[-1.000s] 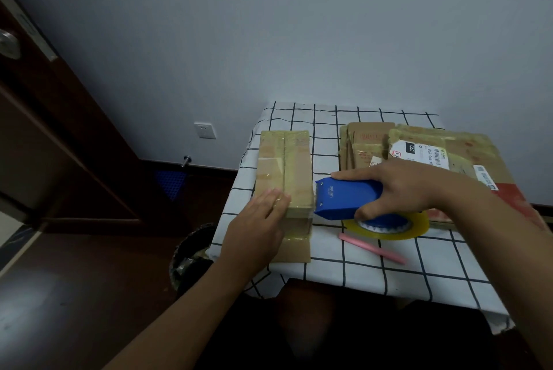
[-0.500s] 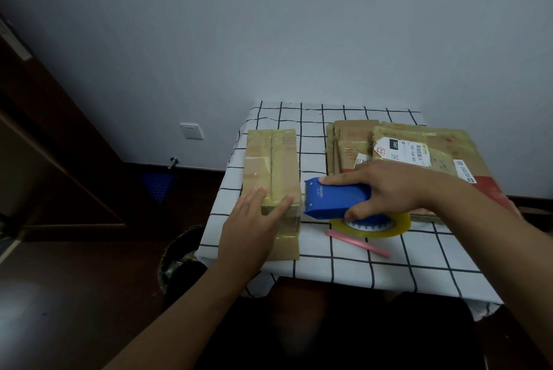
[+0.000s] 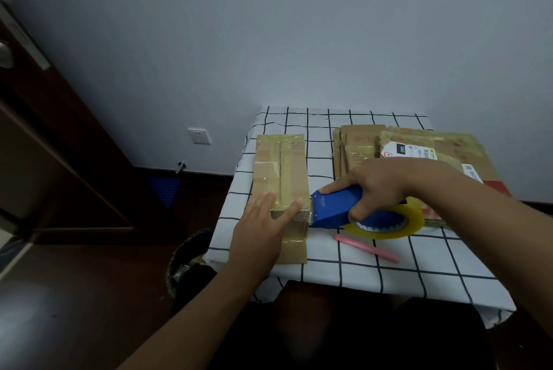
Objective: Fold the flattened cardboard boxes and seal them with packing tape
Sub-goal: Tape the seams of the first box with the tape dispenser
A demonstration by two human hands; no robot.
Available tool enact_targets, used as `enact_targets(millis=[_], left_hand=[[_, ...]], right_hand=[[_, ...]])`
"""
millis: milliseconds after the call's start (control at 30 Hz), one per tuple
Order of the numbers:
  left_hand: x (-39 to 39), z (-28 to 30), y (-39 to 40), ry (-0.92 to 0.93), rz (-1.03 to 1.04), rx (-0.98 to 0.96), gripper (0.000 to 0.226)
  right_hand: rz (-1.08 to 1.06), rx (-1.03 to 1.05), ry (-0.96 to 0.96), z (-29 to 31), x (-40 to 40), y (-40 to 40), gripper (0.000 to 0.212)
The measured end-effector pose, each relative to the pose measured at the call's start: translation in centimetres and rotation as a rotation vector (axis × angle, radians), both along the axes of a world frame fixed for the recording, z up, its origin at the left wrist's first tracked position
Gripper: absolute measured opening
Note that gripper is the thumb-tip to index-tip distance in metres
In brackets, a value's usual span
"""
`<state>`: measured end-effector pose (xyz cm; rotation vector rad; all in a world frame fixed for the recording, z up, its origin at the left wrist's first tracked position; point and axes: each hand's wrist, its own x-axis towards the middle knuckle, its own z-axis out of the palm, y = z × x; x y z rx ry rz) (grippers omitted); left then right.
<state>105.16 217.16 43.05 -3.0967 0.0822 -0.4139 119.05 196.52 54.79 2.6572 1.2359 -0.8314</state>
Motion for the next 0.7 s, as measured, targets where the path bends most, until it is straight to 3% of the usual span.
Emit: enact_targets(millis=[200, 400, 700], left_hand=[[0.1, -0.2, 0.0, -0.003, 0.021, 0.012, 0.085], [0.2, -0.2, -0.2, -0.002, 0.020, 0.006, 0.085], [0.1, 0.2, 0.0, 0.012, -0.001, -0.023, 0.083]], right_hand=[[0.006, -0.027, 0.019, 1.1, 0.1, 1.0, 0.069], [-0.082, 0.159, 0.068, 0.6, -0.5, -2.7, 0.069], [-0.114, 0.203, 0.104, -0.1, -0.2, -3.8, 0.069]])
